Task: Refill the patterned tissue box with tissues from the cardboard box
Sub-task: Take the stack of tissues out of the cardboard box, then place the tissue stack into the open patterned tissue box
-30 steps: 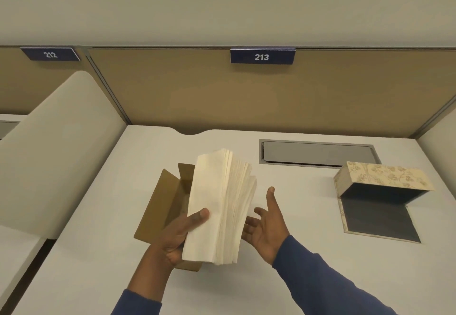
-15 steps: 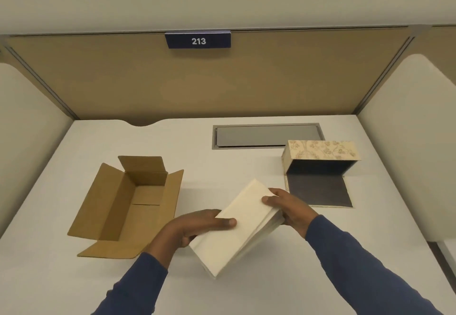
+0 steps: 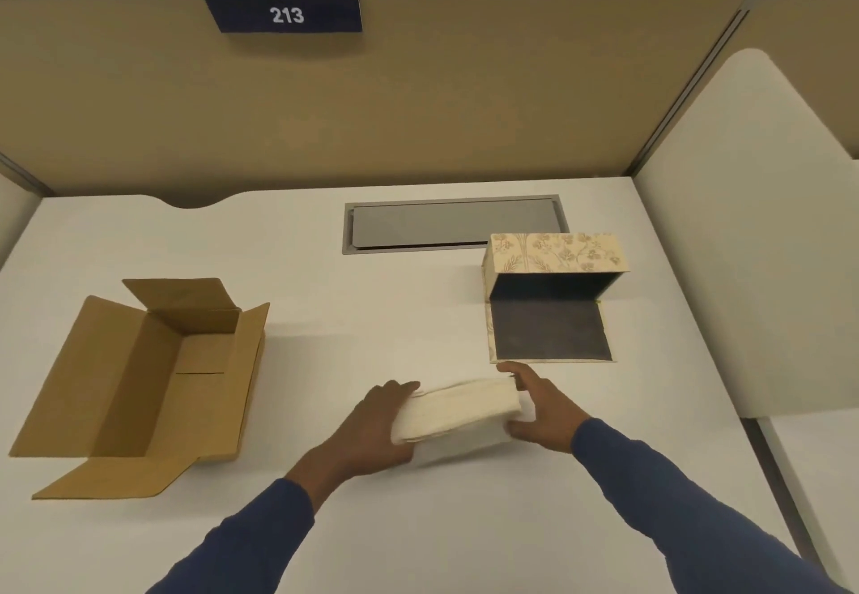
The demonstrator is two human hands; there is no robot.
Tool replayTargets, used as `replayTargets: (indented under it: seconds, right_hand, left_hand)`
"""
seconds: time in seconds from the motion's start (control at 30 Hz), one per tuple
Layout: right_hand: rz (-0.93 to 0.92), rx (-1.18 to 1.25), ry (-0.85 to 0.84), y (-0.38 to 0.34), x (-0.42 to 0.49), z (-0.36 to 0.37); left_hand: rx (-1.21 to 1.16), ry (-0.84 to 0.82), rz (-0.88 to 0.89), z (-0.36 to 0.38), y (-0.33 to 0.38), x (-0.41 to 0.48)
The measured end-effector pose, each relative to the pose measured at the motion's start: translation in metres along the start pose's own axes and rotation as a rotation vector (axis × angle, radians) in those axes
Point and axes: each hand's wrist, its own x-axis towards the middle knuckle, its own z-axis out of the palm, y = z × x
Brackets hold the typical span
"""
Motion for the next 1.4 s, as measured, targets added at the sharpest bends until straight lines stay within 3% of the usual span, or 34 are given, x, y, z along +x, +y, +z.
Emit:
replayTargets:
  seconds: [0.1,0.2,0.47,0.63,0.8,0.97,1.1,1.4]
  right_hand:
    - [-0.074,-0.291,0.064,0.015,0.005,0.015]
    - [-0.159,-0.483,0.070,0.026,0.010,0.028]
    - [-0.239,-0.708,0.090,0.032,0.020,0.038]
    - [-0.265,-0.903,0.079,0.023,0.027,0.031]
    - [-0.297,-0.917,0.063,0.016,0.032,0.023]
    - [-0.272,-0.922,-0.042,0.008,0.035,0.024]
    - [-0.252,-0.941,-0.031,0.005,0.036,0.024]
    - [-0.159,-0.673,-0.014,0.020,0.027,0.028]
  left_hand:
    - [0.230,0.053,0.089,0.014,-0.004,0.006]
    - [0.292,0.061,0.102,0.021,-0.006,0.010]
    - [0.450,-0.088,0.006,0.007,-0.019,0.017]
    - [0.466,-0.050,0.053,0.004,-0.023,0.018]
    - [0.481,0.007,0.112,0.006,-0.024,0.017]
    - [0.383,-0.049,0.098,0.006,-0.025,0.014]
    - [0.350,-0.059,0.090,0.004,-0.025,0.014]
    - [0.293,-0.040,0.070,0.006,-0.024,0.013]
